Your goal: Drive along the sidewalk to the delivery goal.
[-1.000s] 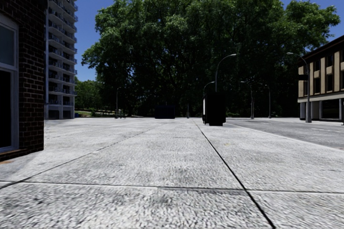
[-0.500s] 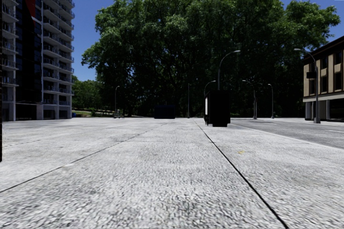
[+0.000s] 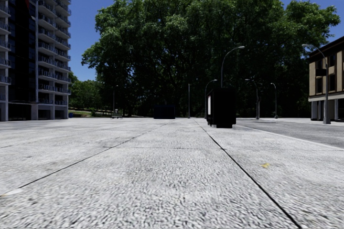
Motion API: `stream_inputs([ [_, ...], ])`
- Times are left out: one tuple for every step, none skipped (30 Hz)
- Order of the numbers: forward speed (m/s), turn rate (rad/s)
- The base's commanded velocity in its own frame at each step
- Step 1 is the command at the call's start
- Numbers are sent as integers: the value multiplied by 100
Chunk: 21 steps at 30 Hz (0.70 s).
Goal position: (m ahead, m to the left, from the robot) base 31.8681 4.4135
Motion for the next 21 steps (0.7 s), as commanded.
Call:
stream_inputs([
  [200,0],
  [200,0],
  [200,0],
  [200,0],
  [200,0],
  [200,0],
  [200,12],
  [200,12],
  [200,29],
  [200,40],
  [200,49],
  [200,49],
  [200,54],
  [200,55],
  [200,55],
  [200,55],
  [200,55],
  [200,55],
  [200,55],
  [200,55],
  [200,55],
])
